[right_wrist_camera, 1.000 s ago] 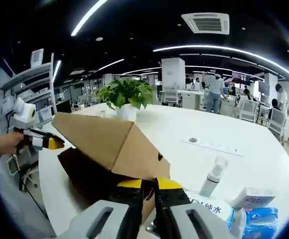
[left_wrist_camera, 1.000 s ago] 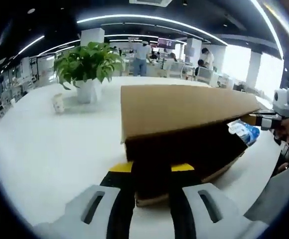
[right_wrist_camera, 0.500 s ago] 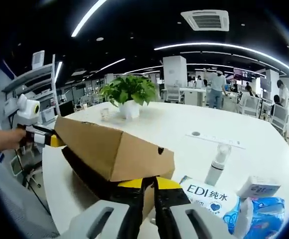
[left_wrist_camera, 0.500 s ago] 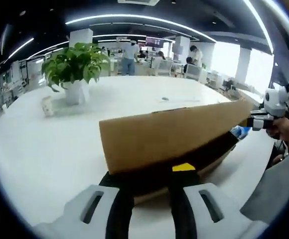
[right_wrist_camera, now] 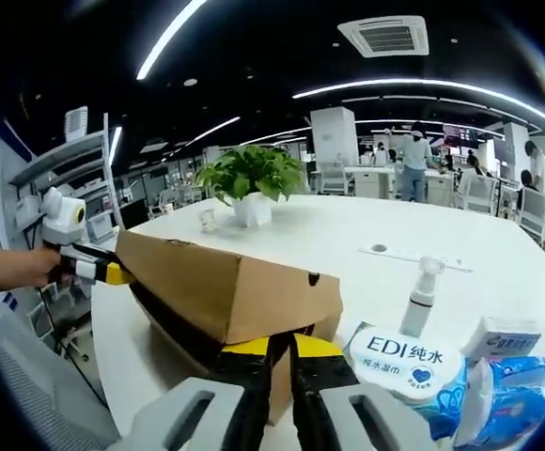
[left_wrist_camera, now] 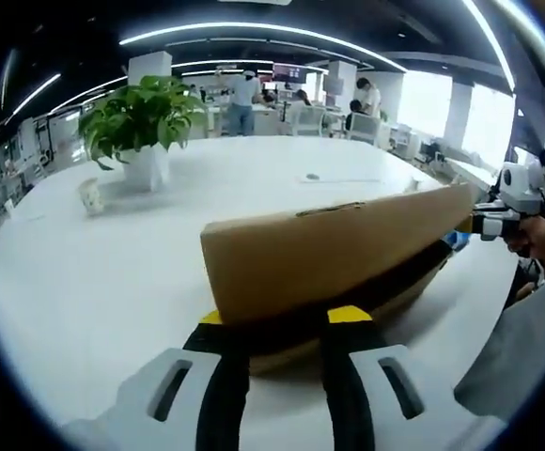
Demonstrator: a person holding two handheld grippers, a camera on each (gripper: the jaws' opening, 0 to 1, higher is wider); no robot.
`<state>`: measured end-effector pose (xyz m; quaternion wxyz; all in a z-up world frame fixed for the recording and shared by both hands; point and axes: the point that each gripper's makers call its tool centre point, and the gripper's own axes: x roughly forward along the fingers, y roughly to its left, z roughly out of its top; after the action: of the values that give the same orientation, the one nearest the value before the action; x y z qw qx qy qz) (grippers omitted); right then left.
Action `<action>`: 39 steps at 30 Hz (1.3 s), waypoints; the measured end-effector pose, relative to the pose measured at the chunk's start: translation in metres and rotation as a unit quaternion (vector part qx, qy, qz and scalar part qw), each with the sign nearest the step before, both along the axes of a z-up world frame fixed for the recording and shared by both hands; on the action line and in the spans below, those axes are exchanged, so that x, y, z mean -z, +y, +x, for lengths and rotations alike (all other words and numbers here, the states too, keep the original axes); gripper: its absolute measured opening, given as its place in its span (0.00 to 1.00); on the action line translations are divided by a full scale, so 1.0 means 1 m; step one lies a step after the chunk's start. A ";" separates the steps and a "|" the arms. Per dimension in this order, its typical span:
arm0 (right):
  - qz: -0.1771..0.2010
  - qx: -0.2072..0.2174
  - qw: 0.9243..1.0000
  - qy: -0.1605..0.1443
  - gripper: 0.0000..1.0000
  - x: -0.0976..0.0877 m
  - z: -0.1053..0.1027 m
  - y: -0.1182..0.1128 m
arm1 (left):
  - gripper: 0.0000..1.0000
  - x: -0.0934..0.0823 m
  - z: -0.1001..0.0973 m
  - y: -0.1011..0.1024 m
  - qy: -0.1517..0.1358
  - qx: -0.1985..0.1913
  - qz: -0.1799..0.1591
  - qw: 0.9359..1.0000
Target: Operate the shoe box by opening the lid, removing the specified soft item, and placing it in the target area until the item is outside and the box remains undamaged.
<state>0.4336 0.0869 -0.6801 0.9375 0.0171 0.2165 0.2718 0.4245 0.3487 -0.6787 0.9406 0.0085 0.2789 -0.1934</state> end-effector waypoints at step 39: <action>-0.018 -0.099 0.995 -0.011 0.19 -0.004 -0.031 0.011 | 0.47 -0.004 -0.009 0.003 -0.018 0.059 0.004 0.998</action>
<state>0.4024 0.0982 -0.6761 0.9085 -0.0243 0.2118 0.3593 0.4154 0.3515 -0.6749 0.9324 0.0324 0.2617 -0.2472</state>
